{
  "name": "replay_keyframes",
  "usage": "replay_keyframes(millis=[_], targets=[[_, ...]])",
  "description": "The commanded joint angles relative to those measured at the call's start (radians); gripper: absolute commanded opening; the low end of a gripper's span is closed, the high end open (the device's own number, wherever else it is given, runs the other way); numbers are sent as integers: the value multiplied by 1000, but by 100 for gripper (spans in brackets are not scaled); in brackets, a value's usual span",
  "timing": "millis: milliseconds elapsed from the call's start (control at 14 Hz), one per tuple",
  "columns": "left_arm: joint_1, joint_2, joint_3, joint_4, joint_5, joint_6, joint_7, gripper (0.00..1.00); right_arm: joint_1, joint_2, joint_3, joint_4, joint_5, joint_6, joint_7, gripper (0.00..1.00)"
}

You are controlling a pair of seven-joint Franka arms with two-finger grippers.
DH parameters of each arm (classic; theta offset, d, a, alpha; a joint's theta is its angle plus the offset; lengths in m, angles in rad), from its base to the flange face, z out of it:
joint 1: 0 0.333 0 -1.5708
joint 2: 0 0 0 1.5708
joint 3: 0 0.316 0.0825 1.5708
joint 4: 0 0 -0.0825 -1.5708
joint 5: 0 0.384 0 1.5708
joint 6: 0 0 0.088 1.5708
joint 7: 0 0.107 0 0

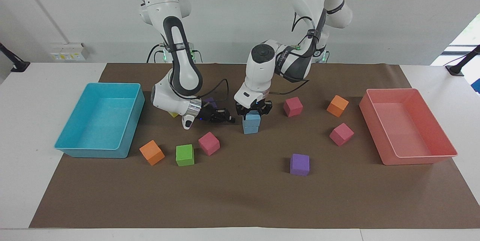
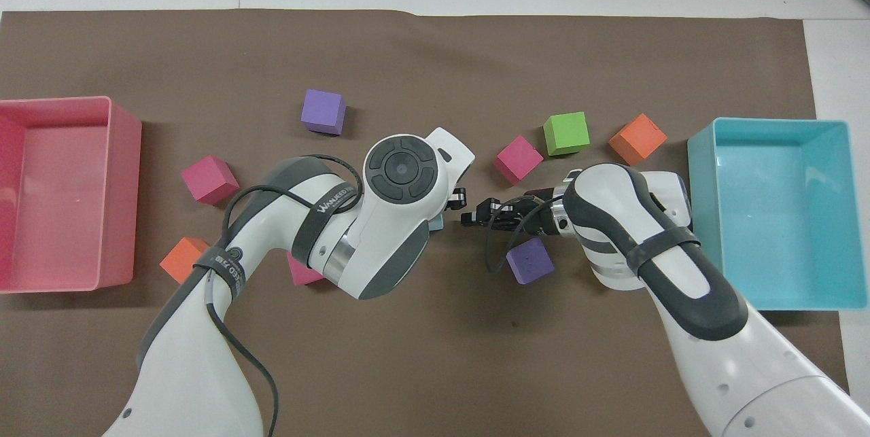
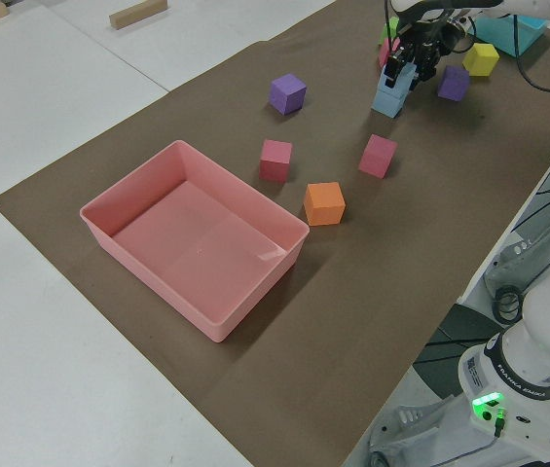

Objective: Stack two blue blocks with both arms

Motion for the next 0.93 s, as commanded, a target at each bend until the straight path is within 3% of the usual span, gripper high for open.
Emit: replay_keyframes(millis=[0,571,643,714,786,857], targets=[[-17,-30,15,-31,-4,-1,-6,5,-4,-2,6,-10,37,20,-35,0],[-28,-30,15,-28,-5,-9,-19,9,-4,-2,6,-10,37,18,-34,0],[-28,-30,15,-28,-5,-9,-19,18,-4,-2,6,-10,37,20,-34,0],[-28,-30,15,-28,-5,-10,-19,38,-4,-2,6,-10,37,20,-34,0],[-28,-30,15,-29,-5,-12,-19,45,-4,-2,6,-10,37,18,-34,0],[-28,-33,15,-29,-5,-12,-19,45,-4,-2,6,-8,37,18,-35,0]])
